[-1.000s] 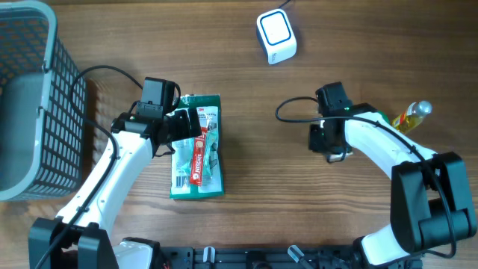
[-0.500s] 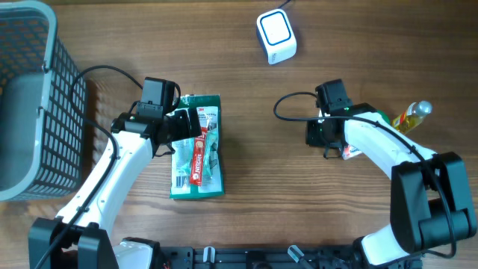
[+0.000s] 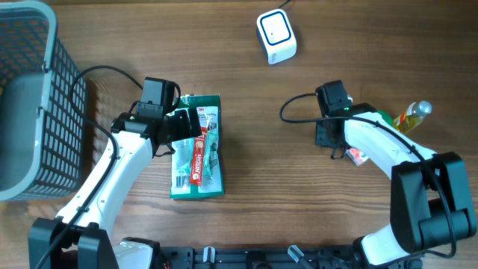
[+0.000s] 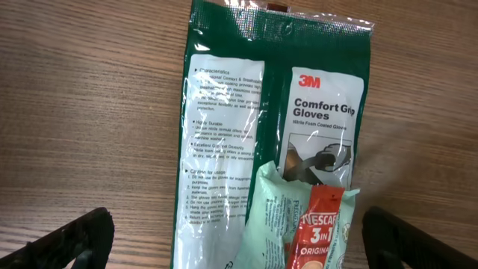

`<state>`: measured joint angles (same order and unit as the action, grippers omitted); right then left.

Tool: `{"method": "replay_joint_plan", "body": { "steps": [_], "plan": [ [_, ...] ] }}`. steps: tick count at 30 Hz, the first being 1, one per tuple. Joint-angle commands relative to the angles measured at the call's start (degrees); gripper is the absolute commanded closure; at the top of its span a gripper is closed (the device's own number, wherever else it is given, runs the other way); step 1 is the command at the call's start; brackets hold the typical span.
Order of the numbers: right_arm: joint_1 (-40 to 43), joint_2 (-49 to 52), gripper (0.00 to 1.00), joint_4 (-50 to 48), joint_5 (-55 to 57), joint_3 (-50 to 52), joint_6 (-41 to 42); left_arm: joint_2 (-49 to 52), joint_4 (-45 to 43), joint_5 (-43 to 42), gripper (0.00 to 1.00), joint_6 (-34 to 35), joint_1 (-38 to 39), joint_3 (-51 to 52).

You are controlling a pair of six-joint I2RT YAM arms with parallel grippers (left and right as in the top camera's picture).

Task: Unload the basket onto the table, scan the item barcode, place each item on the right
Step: 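Carry the tissue pack right and set it down near the jar, then reach the right gripper left to the red Nescafe stick on the gloves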

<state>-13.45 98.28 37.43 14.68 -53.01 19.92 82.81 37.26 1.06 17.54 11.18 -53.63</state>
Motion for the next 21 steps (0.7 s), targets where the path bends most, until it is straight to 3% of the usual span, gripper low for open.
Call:
{"method": "replay_joint_plan", "body": {
  "steps": [1, 6, 9, 11, 14, 18, 21],
  "plan": [
    [-0.17, 0.5, 0.67, 2.73, 2.05, -0.22, 2.69, -0.94, 0.0, 0.52, 0.0, 0.76, -0.11, -0.87],
    [-0.2, 0.48, 0.63, 3.04, -7.65, -2.97, -1.79, -0.94, 0.02, 0.52, 0.0, 0.74, -0.11, -0.87],
    [-0.2, 0.48, 0.58, 1.75, -24.76, -6.14, -3.41, -0.94, 0.0, 0.52, 0.0, 0.74, -0.11, -0.87],
    [-0.2, 0.5, 0.41, -1.27, -34.71, -6.12, -3.32, -0.94, 0.0, 0.52, 0.0, 0.76, -0.11, -0.87],
    [-0.2, 0.5, 0.38, -4.22, -42.38, -6.12, -1.31, -0.94, 0.0, 0.52, 0.0, 0.76, -0.11, -0.87],
    [-0.26, 0.5, 0.43, -4.42, -43.1, -5.64, 6.99, -0.94, 0.0, 0.52, 0.0, 0.76, -0.11, -0.87],
    [-1.68, 0.5, 0.46, -4.46, -43.08, -3.98, 8.81, -0.94, 0.0, 0.52, 0.0, 0.74, -0.11, -0.87]
  ]
}}
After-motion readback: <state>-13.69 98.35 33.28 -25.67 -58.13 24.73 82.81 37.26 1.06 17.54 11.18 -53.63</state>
